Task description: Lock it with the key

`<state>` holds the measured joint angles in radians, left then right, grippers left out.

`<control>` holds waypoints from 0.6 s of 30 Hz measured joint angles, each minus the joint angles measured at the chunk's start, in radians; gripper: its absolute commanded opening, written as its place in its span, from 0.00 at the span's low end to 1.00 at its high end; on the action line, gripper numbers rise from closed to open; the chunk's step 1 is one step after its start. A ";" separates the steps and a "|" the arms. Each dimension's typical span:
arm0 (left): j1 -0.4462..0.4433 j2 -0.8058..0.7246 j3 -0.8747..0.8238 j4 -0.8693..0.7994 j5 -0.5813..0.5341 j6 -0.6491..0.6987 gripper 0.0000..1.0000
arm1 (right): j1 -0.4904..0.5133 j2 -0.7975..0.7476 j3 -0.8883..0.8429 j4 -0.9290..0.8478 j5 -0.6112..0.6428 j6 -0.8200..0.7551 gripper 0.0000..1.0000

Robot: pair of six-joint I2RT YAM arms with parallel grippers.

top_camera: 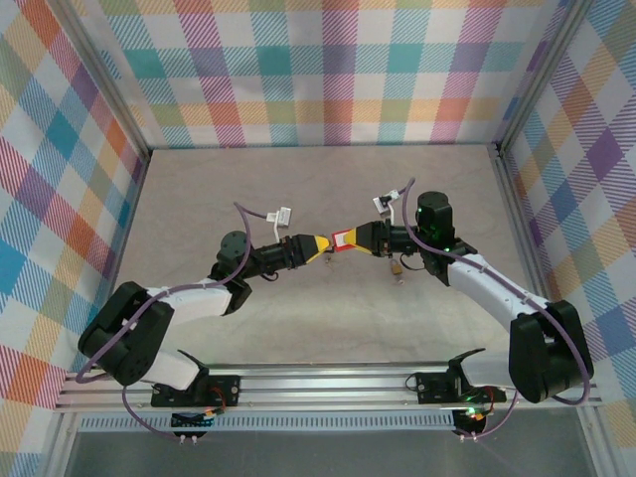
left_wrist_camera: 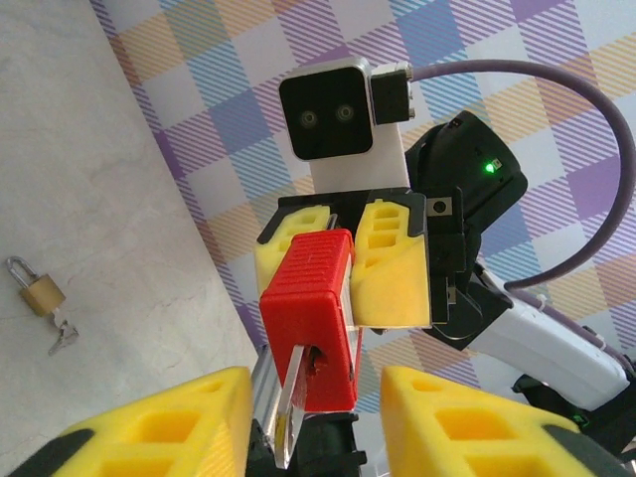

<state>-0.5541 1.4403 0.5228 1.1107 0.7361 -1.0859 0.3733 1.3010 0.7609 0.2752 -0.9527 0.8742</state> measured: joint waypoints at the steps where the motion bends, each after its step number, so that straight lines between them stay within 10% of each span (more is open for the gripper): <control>1: 0.000 0.006 0.000 0.011 0.002 -0.008 0.32 | 0.000 0.000 0.000 0.000 0.002 0.000 0.00; 18: -0.002 0.059 -0.002 0.102 0.008 -0.063 0.12 | 0.006 0.013 0.002 0.024 0.002 0.001 0.00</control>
<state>-0.5556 1.4990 0.5205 1.2125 0.7441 -1.1488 0.3794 1.3144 0.7631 0.2993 -0.9504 0.8749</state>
